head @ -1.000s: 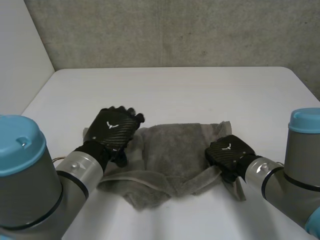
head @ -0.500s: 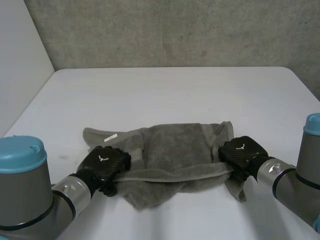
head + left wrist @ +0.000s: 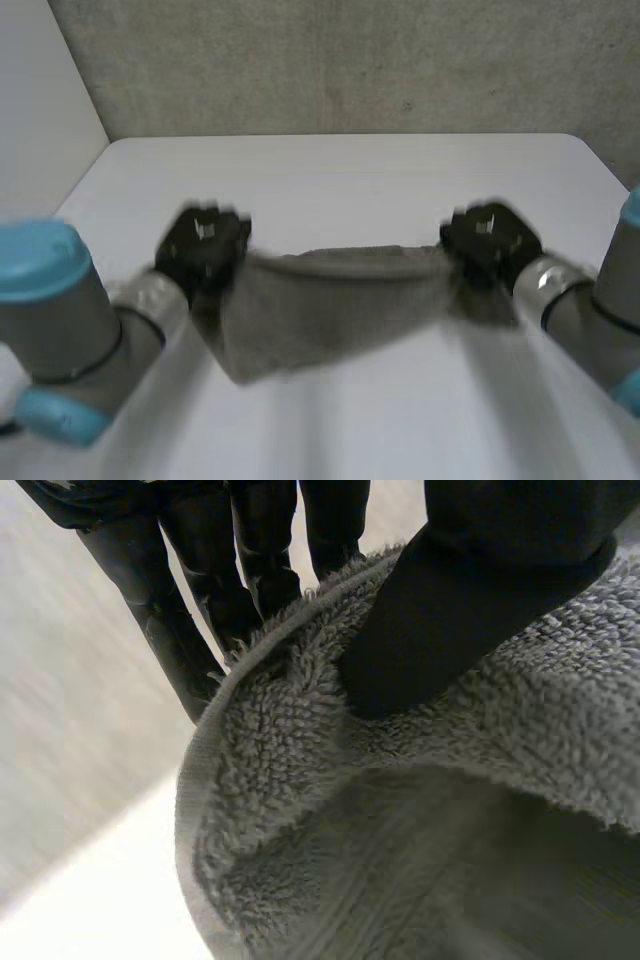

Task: Fold the towel.

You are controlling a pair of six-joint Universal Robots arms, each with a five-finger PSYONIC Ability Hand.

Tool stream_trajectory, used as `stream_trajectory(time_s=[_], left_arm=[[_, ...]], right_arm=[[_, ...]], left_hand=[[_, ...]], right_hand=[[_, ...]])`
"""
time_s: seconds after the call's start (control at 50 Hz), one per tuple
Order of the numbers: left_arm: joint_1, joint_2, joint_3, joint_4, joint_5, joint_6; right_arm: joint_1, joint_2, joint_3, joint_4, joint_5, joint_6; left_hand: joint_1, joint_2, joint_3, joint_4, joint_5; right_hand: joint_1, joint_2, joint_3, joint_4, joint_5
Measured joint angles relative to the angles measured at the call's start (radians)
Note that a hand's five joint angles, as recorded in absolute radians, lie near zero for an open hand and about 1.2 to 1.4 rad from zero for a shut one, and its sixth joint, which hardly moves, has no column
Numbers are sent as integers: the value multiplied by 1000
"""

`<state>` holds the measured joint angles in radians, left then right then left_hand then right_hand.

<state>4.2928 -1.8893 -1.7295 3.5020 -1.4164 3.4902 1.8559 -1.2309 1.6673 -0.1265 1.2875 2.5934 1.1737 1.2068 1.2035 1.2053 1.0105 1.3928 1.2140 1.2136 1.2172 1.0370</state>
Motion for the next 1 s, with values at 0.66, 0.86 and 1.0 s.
stream_trajectory(time_s=[0.66, 0.86, 1.0], left_arm=[[-115, -6, -197, -155, -52, 91], [-140, 26, -185, -133, -48, 89], [-104, 64, -185, -105, -45, 96]], right_arm=[[-6, 80, -82, 336, -3, -142], [-21, 39, 24, 224, -6, -141], [-71, 18, 67, 172, -9, -137]], left_hand=[[-55, -102, -88, -90, -58], [-463, -499, -491, -494, -473], [-588, -623, -619, -622, -600]], right_hand=[[0, 0, 1, 0, 0], [0, 0, 1, 0, 0], [0, 0, 1, 0, 0]])
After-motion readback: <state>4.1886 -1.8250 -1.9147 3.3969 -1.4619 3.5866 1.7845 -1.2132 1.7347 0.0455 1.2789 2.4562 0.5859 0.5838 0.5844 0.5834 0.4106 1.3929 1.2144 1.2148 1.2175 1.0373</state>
